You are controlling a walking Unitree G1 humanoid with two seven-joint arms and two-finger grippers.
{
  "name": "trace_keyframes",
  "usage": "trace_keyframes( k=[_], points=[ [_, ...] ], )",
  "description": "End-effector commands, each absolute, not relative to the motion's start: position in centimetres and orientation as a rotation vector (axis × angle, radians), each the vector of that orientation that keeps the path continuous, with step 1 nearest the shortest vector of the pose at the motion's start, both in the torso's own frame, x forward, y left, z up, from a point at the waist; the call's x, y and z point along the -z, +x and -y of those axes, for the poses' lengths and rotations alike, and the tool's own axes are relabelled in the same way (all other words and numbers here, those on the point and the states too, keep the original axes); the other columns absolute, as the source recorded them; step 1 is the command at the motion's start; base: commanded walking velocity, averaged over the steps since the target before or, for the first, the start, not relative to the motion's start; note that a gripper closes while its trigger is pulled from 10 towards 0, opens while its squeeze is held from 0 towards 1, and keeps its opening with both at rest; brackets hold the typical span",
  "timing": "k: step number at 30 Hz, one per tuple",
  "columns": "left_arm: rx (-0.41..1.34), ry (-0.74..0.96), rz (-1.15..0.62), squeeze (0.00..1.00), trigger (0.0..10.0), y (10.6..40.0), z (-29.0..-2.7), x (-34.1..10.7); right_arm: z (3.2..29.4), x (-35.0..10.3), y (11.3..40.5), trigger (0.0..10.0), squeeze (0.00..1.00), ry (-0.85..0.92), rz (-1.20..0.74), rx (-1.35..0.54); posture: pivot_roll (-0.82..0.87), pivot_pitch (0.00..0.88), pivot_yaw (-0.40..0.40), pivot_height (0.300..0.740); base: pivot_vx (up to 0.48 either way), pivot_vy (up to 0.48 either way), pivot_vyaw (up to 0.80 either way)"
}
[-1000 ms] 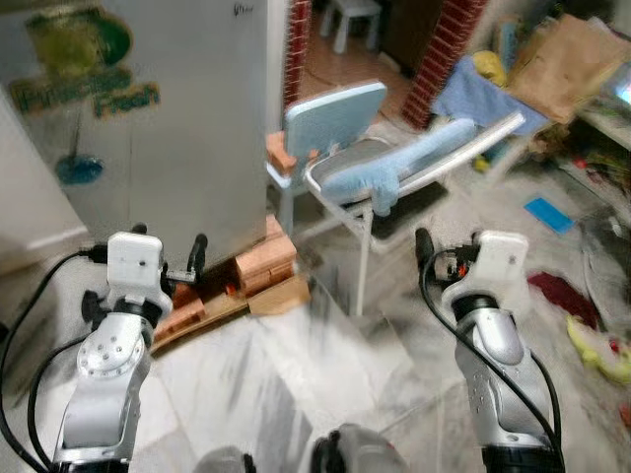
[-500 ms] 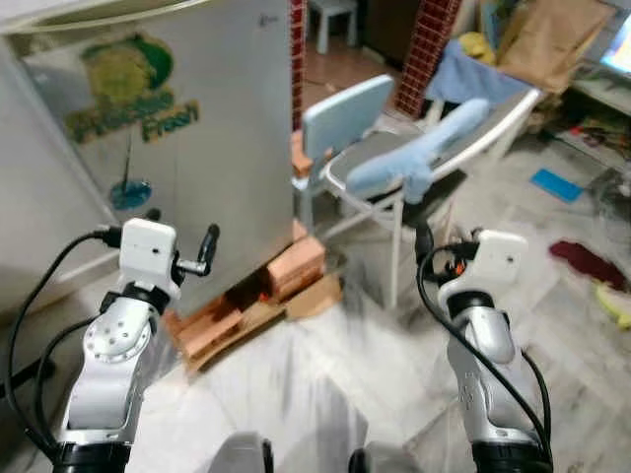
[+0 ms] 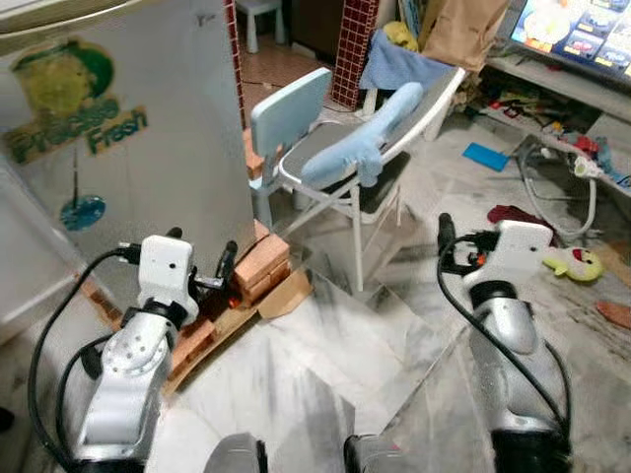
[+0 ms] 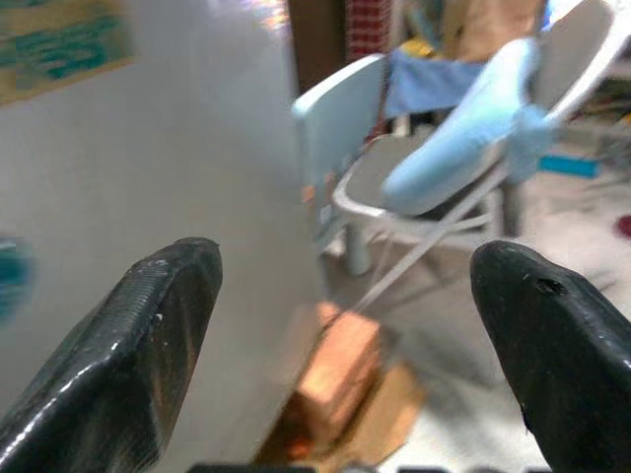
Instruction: Restocking fridge
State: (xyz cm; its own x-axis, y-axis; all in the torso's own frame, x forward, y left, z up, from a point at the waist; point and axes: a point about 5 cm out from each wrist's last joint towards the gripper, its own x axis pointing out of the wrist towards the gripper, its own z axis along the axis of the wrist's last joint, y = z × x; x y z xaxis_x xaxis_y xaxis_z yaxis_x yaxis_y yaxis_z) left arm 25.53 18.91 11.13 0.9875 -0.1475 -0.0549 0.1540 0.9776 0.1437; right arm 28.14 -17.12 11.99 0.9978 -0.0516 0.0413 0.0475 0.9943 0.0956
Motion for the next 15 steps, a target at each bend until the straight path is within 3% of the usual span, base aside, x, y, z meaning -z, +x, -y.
trace_keyframes(
  k=[1, 15],
  points=[
    [0.161, 0.143, -0.035, 0.00, 10.0, 25.48, -18.65, -11.40, 17.81, -11.87, 28.06, 10.0, 0.00, 0.085, 0.039, 0.067, 0.01, 0.105, -0.029, 0.740, 0.000, 0.476, 0.00],
    [0.167, 0.133, -0.035, 0.00, 10.0, 25.74, -18.20, -11.12, 17.72, -12.07, 28.45, 10.0, 0.00, 0.079, 0.040, 0.057, 0.01, 0.101, -0.046, 0.740, 0.000, 0.480, 0.00]
  ],
)
